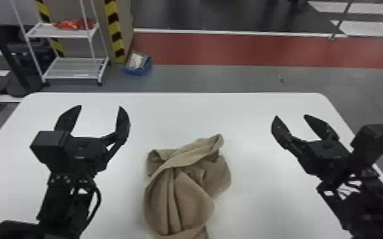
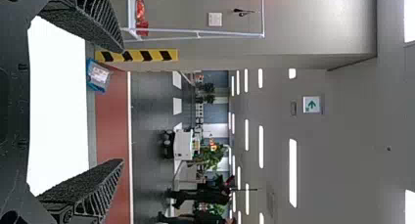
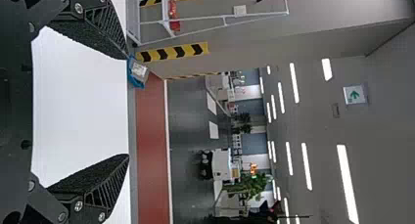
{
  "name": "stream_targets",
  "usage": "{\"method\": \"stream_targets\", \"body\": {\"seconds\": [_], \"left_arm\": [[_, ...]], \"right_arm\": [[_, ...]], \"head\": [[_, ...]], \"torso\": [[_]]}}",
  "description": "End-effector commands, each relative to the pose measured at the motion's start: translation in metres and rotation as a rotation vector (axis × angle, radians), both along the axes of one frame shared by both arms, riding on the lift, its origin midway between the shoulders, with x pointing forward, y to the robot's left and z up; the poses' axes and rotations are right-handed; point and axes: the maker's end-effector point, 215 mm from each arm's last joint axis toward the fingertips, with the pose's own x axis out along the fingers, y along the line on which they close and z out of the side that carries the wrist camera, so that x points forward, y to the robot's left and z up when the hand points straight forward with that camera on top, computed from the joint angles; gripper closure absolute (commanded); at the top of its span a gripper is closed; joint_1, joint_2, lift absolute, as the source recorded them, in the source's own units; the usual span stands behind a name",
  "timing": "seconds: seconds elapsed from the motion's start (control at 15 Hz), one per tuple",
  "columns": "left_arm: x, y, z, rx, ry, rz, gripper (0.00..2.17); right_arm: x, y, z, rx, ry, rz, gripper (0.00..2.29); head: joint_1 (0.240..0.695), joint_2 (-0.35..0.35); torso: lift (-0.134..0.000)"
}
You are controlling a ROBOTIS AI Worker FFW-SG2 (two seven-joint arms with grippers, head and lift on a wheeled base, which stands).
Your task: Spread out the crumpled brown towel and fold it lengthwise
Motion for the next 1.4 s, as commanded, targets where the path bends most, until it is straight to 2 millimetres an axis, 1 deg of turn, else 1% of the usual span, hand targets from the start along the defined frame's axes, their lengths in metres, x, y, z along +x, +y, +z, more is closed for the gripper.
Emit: {"method": "stream_targets", "body": {"seconds": [0.0,0.07,0.2,0.4,0.53,0.6,0.67,0.73,0.87,0.93,1.0,1.07,1.13,1.2,1.27,1.33], "left_arm": [[-0.004,0.000,-0.004,-0.002,0.009,0.000,0.09],[-0.008,0.003,-0.008,-0.002,0.017,0.004,0.09],[-0.013,0.012,-0.016,-0.013,0.035,0.017,0.09],[-0.028,0.032,-0.034,-0.064,0.071,0.044,0.09],[-0.050,0.043,-0.047,-0.088,0.106,0.058,0.10],[-0.064,0.050,-0.048,-0.126,0.120,0.061,0.14],[-0.077,0.052,-0.047,-0.162,0.126,0.051,0.15],[-0.090,0.052,-0.047,-0.202,0.139,0.036,0.15],[-0.108,0.041,-0.050,-0.247,0.166,0.000,0.20],[-0.112,0.030,-0.052,-0.251,0.172,-0.024,0.20],[-0.113,0.019,-0.057,-0.252,0.186,-0.054,0.21],[-0.114,0.006,-0.058,-0.251,0.192,-0.107,0.21],[-0.114,-0.010,-0.056,-0.253,0.192,-0.168,0.21],[-0.114,-0.022,-0.057,-0.243,0.200,-0.214,0.21],[-0.112,-0.039,-0.061,-0.228,0.214,-0.264,0.21],[-0.109,-0.054,-0.069,-0.191,0.232,-0.294,0.21]], "right_arm": [[-0.002,-0.004,-0.014,-0.043,0.052,-0.009,0.19],[-0.005,-0.007,-0.021,-0.071,0.071,-0.007,0.19],[-0.012,-0.019,-0.035,-0.066,0.094,0.016,0.19],[-0.020,-0.036,-0.044,-0.055,0.099,0.032,0.22],[-0.028,-0.047,-0.046,-0.061,0.092,0.032,0.22],[-0.030,-0.054,-0.046,-0.058,0.080,0.026,0.22],[-0.029,-0.060,-0.037,-0.053,0.040,0.017,0.22],[-0.032,-0.067,-0.033,-0.043,0.015,0.009,0.22],[-0.038,-0.084,-0.032,-0.048,0.000,-0.021,0.22],[-0.039,-0.091,-0.029,-0.048,-0.011,-0.035,0.22],[-0.040,-0.094,-0.028,-0.053,-0.014,-0.044,0.22],[-0.039,-0.094,-0.028,-0.057,-0.013,-0.049,0.22],[-0.038,-0.091,-0.029,-0.060,-0.012,-0.045,0.22],[-0.037,-0.088,-0.029,-0.060,-0.013,-0.040,0.22],[-0.038,-0.086,-0.029,-0.060,-0.012,-0.037,0.22],[-0.039,-0.086,-0.030,-0.061,-0.011,-0.037,0.22]], "head": [[0.695,-0.044],[0.695,-0.045],[0.695,-0.046],[0.695,-0.049],[0.695,-0.046],[0.695,-0.049],[0.695,-0.049],[0.695,-0.054],[0.695,-0.062],[0.695,-0.073],[0.695,-0.085],[0.695,-0.119],[0.695,-0.136],[0.695,-0.156],[0.695,-0.170],[0.695,-0.185]], "torso": [[-0.124],[-0.124],[-0.124],[-0.124],[-0.124],[-0.124],[-0.124],[-0.124],[-0.124],[-0.124],[-0.124],[-0.124],[-0.124],[-0.124],[-0.124],[-0.124]]}}
